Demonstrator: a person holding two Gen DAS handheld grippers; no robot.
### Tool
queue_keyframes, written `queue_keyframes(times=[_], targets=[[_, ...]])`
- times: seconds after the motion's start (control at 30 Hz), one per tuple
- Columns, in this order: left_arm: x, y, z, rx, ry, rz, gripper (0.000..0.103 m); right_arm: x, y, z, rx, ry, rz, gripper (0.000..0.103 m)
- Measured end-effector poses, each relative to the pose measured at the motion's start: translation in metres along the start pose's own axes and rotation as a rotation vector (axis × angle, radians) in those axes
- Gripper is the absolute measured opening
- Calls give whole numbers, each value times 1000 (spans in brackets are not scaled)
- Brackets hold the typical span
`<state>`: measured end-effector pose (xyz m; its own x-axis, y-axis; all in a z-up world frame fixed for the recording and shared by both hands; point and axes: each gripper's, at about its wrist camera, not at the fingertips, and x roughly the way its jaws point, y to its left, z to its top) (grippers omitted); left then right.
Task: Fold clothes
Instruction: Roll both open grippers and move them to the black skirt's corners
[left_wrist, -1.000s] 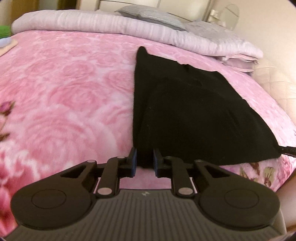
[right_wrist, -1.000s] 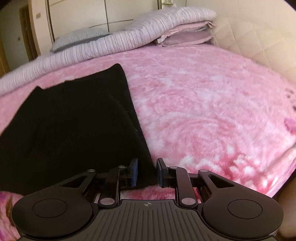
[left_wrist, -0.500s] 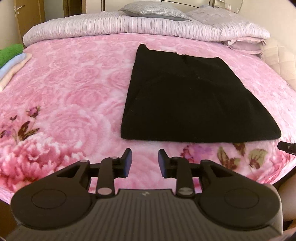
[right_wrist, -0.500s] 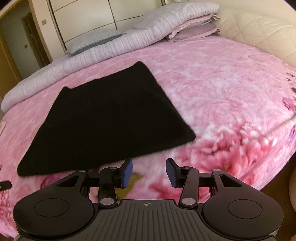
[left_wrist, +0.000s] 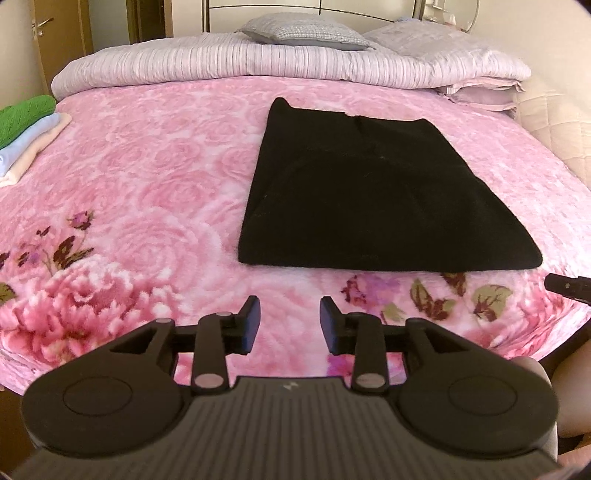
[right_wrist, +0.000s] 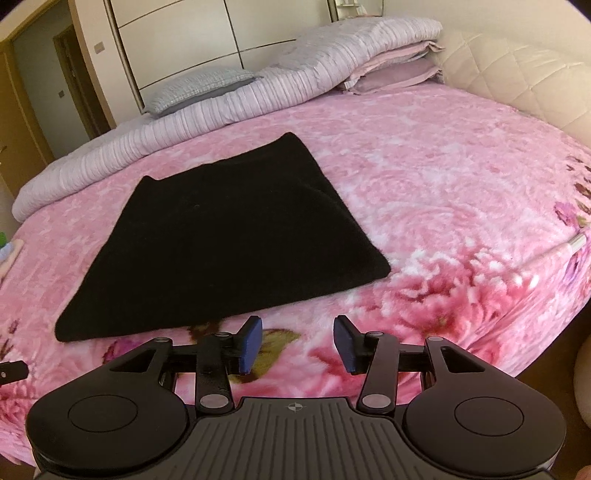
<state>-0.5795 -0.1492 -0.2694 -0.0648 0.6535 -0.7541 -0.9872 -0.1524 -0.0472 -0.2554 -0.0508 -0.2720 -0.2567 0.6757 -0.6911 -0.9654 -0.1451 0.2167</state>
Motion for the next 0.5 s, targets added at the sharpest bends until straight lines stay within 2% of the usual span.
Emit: queue_keyframes(times=[0.1,0.23,0.3,0.5], targets=[[0,2,-1,-15,2,-18,32,0,0,0,7,4,11,47],[24,28,-9,-247,22,-135,33,5,-10,0,65,23,39,47],[37,41,-13,-371,32,-197,36,10,-22,0,136,33,67,47],[76,82,-27,-746,64,-383,38,36,-79,-5,564,78,211,52]])
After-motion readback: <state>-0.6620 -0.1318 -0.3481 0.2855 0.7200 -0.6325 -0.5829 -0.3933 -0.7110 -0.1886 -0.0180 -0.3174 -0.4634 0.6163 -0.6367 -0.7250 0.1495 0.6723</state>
